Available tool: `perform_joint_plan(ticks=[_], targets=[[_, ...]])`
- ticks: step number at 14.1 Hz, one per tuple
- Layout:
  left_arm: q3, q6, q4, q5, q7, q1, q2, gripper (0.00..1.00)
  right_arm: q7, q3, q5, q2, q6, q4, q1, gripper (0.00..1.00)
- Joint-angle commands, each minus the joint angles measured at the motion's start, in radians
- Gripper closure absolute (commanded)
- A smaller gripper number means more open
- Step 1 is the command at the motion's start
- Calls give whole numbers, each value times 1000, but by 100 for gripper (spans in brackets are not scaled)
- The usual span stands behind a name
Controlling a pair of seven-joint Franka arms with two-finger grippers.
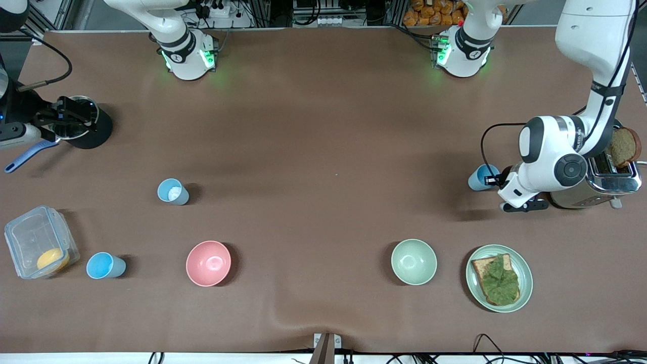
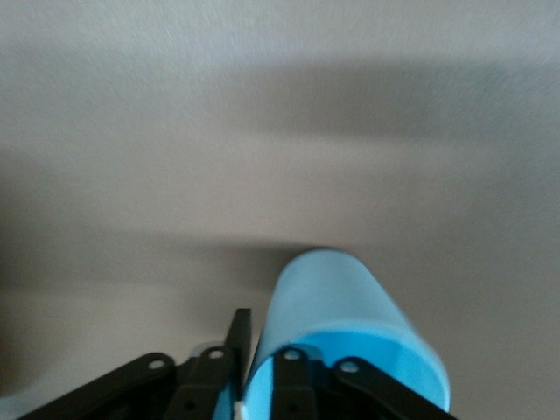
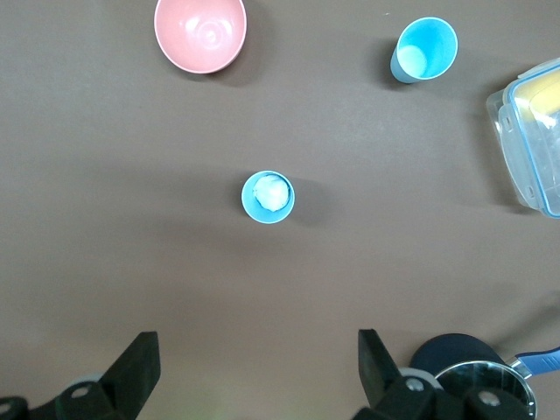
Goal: Stack blue cups with both arms
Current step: 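Lift the blue cup slightly with the left gripper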
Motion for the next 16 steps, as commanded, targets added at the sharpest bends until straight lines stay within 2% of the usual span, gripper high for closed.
perform_joint_plan(ticks=[1,10,13,16], targets=[[-9,1,-10,19,13,9,-70,100,15,-4,-9,9,-17,21,4,0],[-24,-11,-7,2,-2,11,-163,100,13,-6,-11,15,-16,17,-4,0],[-23,-27,-7,-37,-2,11,-208,100,15,-6,-11,16,-13,14,-5,0],[-23,-64,-5,-52,-2,18,-254,100,13,-4,-12,82,-19,7,11,0]])
